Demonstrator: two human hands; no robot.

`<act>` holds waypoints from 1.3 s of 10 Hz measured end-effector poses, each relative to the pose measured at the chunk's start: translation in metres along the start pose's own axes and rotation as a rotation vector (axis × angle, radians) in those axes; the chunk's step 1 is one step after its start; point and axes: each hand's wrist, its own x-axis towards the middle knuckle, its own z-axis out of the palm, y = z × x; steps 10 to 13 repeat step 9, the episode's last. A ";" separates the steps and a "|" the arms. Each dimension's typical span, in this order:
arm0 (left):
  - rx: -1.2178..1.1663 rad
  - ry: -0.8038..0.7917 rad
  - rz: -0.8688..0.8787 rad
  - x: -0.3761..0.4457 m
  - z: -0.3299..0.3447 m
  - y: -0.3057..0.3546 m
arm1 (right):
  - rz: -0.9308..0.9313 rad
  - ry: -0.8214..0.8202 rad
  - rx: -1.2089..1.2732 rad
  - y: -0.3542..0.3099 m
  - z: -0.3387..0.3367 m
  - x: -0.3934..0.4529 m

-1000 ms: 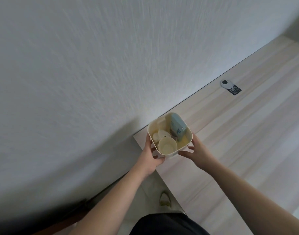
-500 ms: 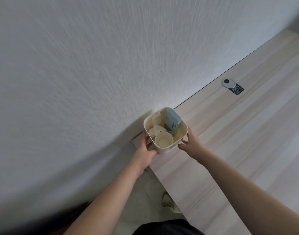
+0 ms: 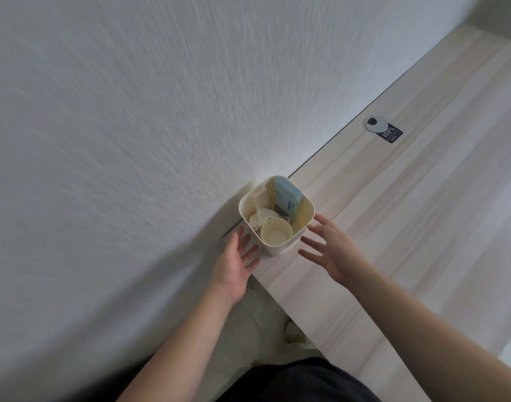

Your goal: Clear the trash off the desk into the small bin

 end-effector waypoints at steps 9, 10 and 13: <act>0.498 -0.244 -0.145 -0.002 -0.020 0.022 | -0.066 0.112 -0.071 -0.003 0.041 -0.042; 0.498 -0.244 -0.145 -0.002 -0.020 0.022 | -0.066 0.112 -0.071 -0.003 0.041 -0.042; 0.498 -0.244 -0.145 -0.002 -0.020 0.022 | -0.066 0.112 -0.071 -0.003 0.041 -0.042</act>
